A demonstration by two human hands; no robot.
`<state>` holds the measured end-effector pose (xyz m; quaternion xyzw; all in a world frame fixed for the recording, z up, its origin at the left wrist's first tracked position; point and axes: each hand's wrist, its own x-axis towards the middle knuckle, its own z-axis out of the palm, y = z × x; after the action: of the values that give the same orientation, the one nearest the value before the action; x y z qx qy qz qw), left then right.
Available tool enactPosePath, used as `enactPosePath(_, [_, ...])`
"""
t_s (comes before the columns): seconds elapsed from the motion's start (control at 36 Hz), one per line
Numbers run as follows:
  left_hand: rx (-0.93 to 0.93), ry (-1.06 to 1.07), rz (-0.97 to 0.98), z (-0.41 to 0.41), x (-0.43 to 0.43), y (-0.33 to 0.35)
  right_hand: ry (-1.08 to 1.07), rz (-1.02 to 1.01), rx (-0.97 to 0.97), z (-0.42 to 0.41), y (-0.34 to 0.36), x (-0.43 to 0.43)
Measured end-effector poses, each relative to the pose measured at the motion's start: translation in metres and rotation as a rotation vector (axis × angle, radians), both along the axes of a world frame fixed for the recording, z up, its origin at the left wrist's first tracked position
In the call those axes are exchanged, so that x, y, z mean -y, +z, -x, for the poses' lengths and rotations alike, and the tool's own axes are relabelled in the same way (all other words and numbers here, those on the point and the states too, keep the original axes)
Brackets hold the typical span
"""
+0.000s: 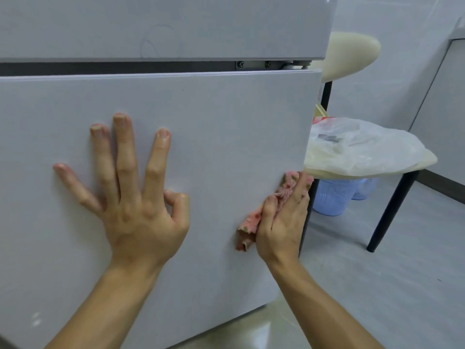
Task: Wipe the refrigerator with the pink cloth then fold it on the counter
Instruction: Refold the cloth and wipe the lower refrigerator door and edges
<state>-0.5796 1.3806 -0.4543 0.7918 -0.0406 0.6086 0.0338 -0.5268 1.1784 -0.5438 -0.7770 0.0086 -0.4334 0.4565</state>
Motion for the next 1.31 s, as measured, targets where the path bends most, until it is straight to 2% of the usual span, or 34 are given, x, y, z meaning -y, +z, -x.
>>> enactPosePath(0.08, [-0.006,-0.01,0.01,0.001,-0.001,-0.001,-0.003,-0.05,0.113,-0.006,0.043,-0.002])
enactPosePath(0.19, [-0.027,-0.031,0.013,0.003,0.0,0.002,0.004,-0.019,0.236,-0.018,0.114,0.004])
enactPosePath(0.28, [-0.034,-0.037,0.014,0.005,-0.001,0.001,0.023,-0.049,0.285,-0.021,0.128,0.004])
enactPosePath(0.39, [-0.037,-0.035,0.011,0.005,-0.001,0.002,0.005,-0.093,0.314,-0.02,0.078,0.0])
enactPosePath(0.53, [-0.026,-0.014,0.011,0.004,0.001,0.002,0.011,-0.144,0.0,0.009,-0.047,-0.012])
enactPosePath(0.64, [-0.023,-0.021,0.009,0.004,0.0,0.003,0.038,-0.192,-0.151,0.016,-0.078,-0.01])
enactPosePath(0.72, [-0.032,-0.024,0.008,0.004,-0.001,0.003,0.042,-0.214,-0.118,0.01,-0.055,-0.011])
enactPosePath(0.89, [-0.036,-0.037,0.019,0.005,0.001,0.003,-0.036,-0.146,0.24,-0.005,0.063,-0.023])
enactPosePath(0.97, [-0.032,-0.034,0.026,0.006,0.0,0.003,-0.075,-0.154,0.323,-0.003,0.107,-0.045])
enactPosePath(1.03, [-0.035,-0.031,0.03,0.006,0.001,0.003,-0.051,-0.086,0.365,0.0,0.105,-0.058])
enactPosePath(1.11, [-0.051,-0.033,0.024,0.009,0.001,0.005,0.004,0.102,0.424,0.006,0.053,-0.07])
enactPosePath(1.22, [-0.078,-0.03,0.01,0.012,-0.001,0.006,0.046,0.334,0.344,0.013,-0.034,-0.071])
enactPosePath(1.31, [-0.099,-0.014,-0.004,0.015,-0.004,0.007,0.06,0.452,0.321,0.015,-0.062,-0.06])
